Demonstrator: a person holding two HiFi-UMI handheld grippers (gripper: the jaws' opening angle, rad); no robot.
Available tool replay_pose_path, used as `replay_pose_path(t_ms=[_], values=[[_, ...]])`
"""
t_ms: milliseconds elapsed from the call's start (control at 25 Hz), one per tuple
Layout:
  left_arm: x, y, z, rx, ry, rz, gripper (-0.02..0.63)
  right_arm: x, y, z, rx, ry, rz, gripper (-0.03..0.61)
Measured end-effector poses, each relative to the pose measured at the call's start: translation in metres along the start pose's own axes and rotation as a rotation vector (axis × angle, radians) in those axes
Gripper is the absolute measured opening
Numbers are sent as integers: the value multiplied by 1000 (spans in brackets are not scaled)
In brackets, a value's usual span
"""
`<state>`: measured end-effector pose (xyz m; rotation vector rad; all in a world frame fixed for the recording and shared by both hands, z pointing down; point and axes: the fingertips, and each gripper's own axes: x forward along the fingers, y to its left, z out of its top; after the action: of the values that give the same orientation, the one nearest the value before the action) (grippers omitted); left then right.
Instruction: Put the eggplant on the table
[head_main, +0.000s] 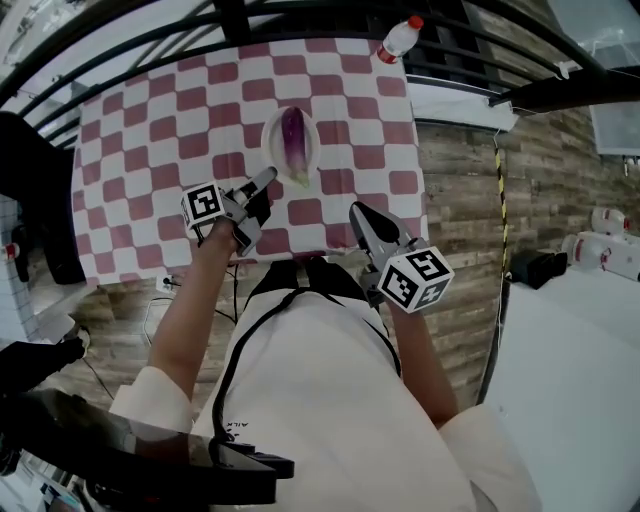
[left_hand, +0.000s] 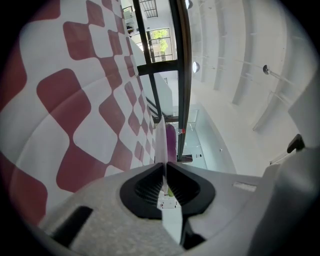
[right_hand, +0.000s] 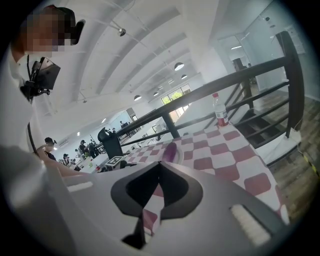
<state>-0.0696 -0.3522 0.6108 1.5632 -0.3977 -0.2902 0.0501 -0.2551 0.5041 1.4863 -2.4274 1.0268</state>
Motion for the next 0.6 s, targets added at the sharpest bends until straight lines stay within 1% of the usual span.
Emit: replay_pose_path(t_ms=[120, 360, 440, 600], values=[[1, 11, -1, -21, 1, 9, 31, 3, -4, -3, 9, 12, 2, 8], [17, 21, -1, -9, 25, -15, 31, 8, -14, -4, 22, 24, -7, 7], [19, 31, 0, -17, 23, 2, 31, 8, -18, -6, 21, 35, -14, 8], [21, 54, 1, -20, 29, 62, 31, 5, -26, -10, 24, 51, -32, 7]])
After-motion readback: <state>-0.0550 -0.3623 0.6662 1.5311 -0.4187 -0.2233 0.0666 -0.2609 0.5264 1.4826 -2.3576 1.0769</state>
